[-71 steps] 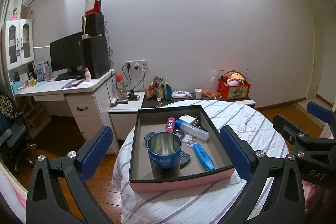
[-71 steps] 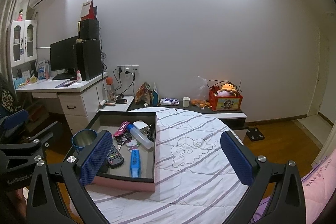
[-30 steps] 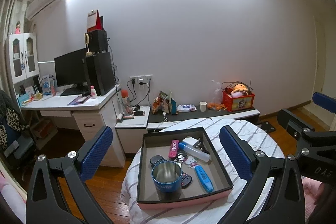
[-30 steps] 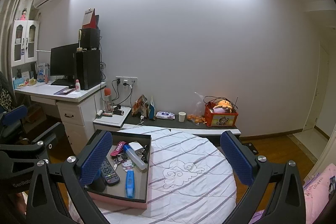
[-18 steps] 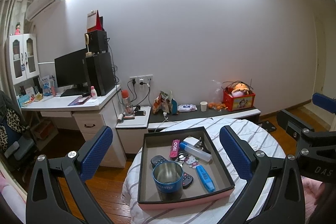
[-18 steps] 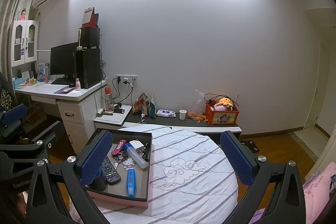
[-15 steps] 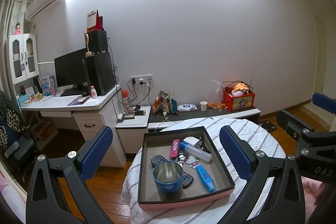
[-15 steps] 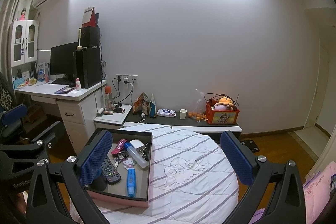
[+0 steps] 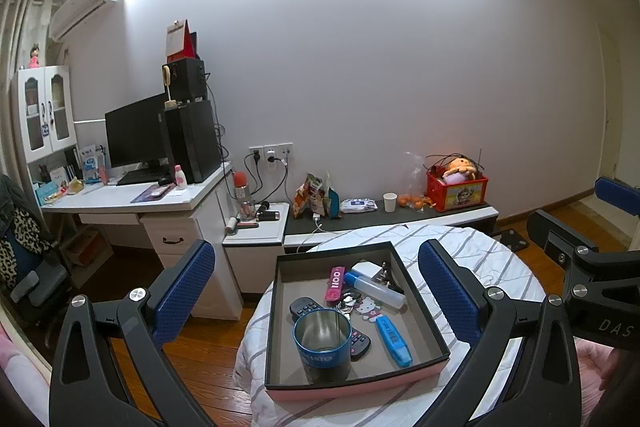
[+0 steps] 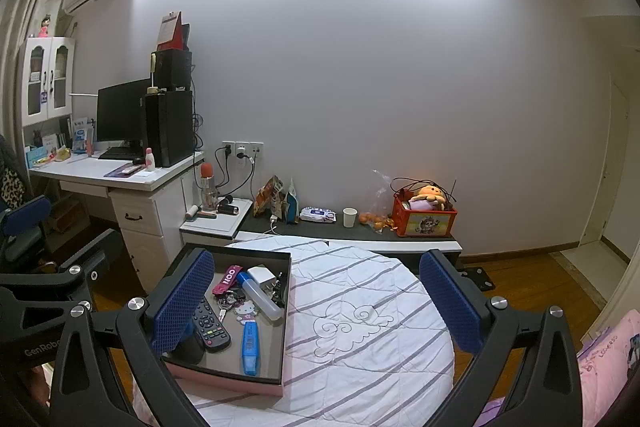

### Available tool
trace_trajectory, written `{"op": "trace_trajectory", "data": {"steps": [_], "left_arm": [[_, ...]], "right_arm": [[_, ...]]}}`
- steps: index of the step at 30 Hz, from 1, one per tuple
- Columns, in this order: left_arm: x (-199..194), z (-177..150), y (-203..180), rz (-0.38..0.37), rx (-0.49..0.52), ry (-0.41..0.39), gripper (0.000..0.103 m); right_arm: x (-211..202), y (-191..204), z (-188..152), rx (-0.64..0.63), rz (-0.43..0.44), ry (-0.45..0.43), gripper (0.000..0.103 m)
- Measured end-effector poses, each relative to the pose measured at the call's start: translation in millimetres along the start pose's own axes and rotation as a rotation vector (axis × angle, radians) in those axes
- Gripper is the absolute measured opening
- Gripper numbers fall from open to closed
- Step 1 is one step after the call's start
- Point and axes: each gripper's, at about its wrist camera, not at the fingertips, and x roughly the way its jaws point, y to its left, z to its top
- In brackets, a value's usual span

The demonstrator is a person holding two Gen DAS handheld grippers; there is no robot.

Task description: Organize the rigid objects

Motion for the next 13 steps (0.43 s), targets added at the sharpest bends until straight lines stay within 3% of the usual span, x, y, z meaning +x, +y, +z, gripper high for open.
{"op": "trace_trajectory", "data": {"steps": [13], "left_arm": [[-2.1,1.6,0.4,0.004,0.004,-0.008,0.103]], "right_arm": [[0.8,-0.6,2.7,0.002,0.001,-0.003,0.103]]}}
